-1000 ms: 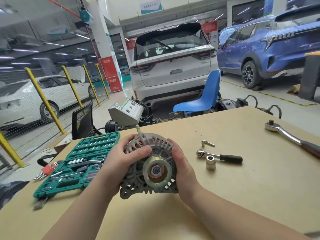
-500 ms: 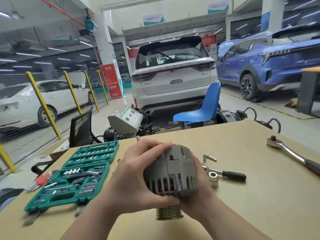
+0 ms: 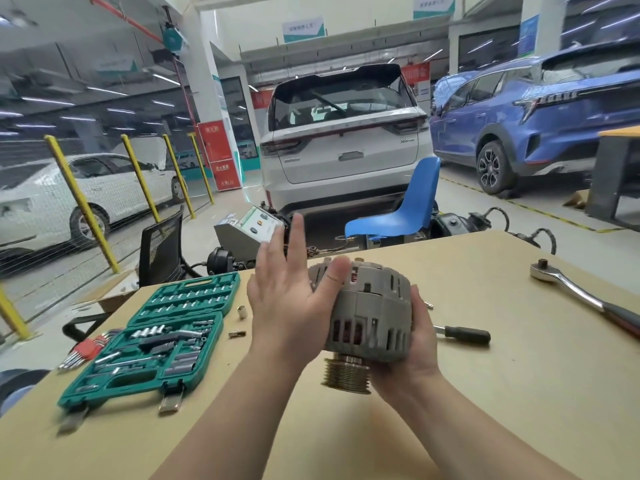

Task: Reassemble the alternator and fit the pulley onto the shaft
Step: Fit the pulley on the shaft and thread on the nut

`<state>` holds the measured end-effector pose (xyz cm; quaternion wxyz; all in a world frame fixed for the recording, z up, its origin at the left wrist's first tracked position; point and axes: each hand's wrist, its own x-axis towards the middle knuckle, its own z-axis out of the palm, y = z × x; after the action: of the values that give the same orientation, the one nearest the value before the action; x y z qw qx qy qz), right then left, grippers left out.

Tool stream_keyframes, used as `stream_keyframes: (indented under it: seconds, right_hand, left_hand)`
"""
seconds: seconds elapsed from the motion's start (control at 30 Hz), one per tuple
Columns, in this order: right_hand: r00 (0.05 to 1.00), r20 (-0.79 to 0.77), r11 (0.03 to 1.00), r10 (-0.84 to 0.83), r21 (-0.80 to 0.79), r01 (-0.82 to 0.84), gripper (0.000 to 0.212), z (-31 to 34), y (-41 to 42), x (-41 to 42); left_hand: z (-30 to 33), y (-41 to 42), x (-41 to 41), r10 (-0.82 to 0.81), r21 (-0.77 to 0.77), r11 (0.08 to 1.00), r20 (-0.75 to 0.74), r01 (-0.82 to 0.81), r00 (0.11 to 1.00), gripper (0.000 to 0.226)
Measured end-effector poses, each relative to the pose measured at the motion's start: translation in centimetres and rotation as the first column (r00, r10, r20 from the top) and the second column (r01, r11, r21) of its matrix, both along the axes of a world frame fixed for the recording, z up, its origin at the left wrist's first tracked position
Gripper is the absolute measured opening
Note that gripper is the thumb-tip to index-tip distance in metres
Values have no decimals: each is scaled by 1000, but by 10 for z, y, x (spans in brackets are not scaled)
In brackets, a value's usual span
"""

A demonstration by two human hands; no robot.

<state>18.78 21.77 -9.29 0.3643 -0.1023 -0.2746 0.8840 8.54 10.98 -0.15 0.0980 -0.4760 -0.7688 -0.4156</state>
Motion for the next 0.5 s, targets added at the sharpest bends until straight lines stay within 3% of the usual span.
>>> stream_keyframes:
  seconds: [0.07,0.13,0.17,0.23,0.27,0.33,0.4,0.5]
  right_hand:
    - [998,-20,997,-59,39,60,76,5,4,7]
    - [994,-55,990,-92,103,97,75,11,9,13]
    - [993,-74,985,-93,137,103,71,15,11,16]
    - [993,-101,970,-60,230,82,59,21,14,20]
    - [995,-98,958,-28,281,55,56,24,14,21]
    - [996,-90,939,18,345,14,56,29,12,23]
    - [998,-51,911,27,413,-3,66,36,10,20]
    - [999,51,824,-11,567,-20,68,51,3,12]
  left_hand:
    - [-9,1,5,79,63,994,155,-90,985,107]
    - [-14,0,16,62,100,988,425,-115,903,125]
    - [-15,0,21,6,133,986,577,-101,817,120]
    - [-16,-3,29,-199,259,965,823,-39,532,97]
    - [-16,-5,31,-314,338,941,862,11,399,94]
    - [-18,-10,28,-454,464,886,859,18,235,93]
    - [-22,-14,22,-557,570,821,814,-37,167,77]
    - [-31,-19,6,-634,649,750,760,-127,139,52]
